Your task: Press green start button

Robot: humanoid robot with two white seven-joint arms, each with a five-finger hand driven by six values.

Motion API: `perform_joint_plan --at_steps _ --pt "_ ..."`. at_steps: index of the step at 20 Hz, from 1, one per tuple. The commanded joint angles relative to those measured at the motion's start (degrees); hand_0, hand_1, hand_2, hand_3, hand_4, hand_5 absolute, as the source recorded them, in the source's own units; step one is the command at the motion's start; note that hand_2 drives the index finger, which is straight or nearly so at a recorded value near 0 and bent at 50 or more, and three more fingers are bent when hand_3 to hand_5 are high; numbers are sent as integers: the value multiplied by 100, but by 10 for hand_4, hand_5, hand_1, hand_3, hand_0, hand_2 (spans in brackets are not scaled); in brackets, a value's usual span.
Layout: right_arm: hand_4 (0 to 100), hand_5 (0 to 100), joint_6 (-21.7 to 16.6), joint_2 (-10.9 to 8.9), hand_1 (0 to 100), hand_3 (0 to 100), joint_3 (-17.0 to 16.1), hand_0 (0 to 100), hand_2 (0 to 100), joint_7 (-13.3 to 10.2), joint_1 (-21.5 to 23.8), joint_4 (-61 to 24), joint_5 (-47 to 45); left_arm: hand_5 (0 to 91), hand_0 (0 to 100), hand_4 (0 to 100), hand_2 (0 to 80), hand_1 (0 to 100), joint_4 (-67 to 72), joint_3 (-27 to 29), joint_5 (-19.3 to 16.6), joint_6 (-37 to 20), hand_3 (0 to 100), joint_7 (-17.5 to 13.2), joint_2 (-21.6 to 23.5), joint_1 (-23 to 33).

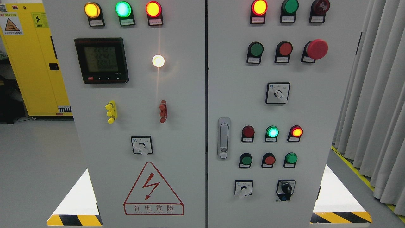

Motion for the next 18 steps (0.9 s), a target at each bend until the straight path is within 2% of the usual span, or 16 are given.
perform_joint_plan --at_steps 1,2,4,5,10,13,15,18 --pt "706 629 -8 -26 450 631 285 157 0 -64 89 -2733 101 0 120 0 0 556 -149 0 0 -2 0 1 -261 -149" --pt "797 714 -8 -131 463 715 320 155 0 -47 11 -2787 118 0 120 0 0 556 -149 -9 0 -2 0 1 -279 -149" --pt "823 740 -17 -439 475 747 347 162 0 -47 -296 -2822 406 0 120 0 0 556 -158 -9 -9 -2 0 1 -279 -149" --pt "849 771 -26 -475 498 779 355 163 0 -56 -437 -2840 626 0 120 0 0 556 -149 -9 -9 -2 0 1 -279 -149" --pt "872 813 -149 -484 528 810 347 193 0 -47 -1061 -3252 1409 0 120 0 0 556 -149 -17 -9 -2 0 1 -279 -149" --pt "879 831 -271 -676 549 823 347 212 0 -91 -1413 -3525 1892 0 120 0 0 556 -149 -18 -9 -2 0 1 -279 -149" --pt "883 842 -429 -809 562 831 329 231 0 -266 -1694 -3534 2348 0 120 0 0 556 -158 -18 -9 -2 0 1 -279 -149" --pt "866 869 -456 -984 578 815 294 224 0 -678 -1985 -3482 3226 0 120 0 0 556 -149 -18 -9 -2 0 1 -279 -149"
